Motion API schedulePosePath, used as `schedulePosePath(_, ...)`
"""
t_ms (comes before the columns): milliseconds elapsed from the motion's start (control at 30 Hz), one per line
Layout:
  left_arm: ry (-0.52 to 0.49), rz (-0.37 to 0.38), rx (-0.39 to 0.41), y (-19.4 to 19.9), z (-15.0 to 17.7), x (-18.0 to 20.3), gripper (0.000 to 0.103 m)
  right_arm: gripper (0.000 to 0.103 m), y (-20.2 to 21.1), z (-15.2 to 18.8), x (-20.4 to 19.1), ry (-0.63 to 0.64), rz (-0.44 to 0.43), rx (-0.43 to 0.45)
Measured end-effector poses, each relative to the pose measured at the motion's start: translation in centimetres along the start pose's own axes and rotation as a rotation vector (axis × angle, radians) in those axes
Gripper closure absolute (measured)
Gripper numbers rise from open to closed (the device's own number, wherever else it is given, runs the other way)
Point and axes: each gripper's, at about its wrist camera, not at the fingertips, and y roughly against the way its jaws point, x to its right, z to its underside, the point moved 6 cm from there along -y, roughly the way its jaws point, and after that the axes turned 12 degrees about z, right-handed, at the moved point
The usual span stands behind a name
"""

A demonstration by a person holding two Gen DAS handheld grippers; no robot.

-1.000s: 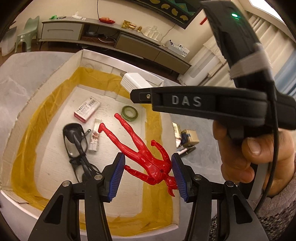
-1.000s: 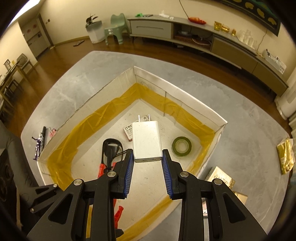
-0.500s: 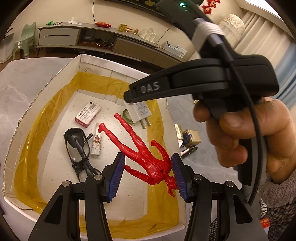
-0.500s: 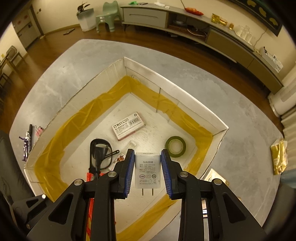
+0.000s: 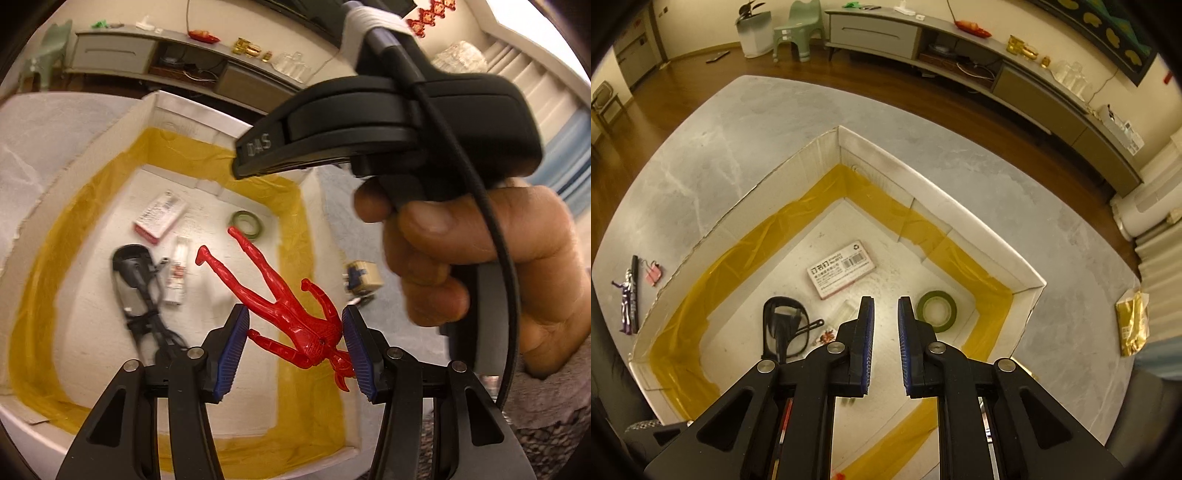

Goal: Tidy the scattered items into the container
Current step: 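Open the right gripper to drop the charger while the left gripper lowers the red figure, then open the left gripper to release the red figure into the box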

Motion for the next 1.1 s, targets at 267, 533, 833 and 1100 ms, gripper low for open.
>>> schedulePosePath(267, 0.054, -0.004, 0.015, 1.2, 0.3, -1.4, 0.038, 0.088, 0.5, 0.6, 0.7, -0.038, 0.004, -0.006)
schedulePosePath(533, 0.028, -0.081, 0.118, 4.5, 1.2, -2.2, 0.038, 0.076, 1.7, 2.3, -0.3, -0.027, -0.020, -0.014)
schedulePosePath(833, 0.059, -0.136, 0.285, 9.3, 0.6, -4.2, 0.038, 0.064, 2.5, 4.0, -0.6, -0.057, -0.052, -0.030)
schedulePosePath(1100, 0.076, -0.142, 0.301, 10.8, 0.8, -5.1, 0.038, 0.060, 4.2, 4.7, -0.1, -0.161, -0.120, -0.009)
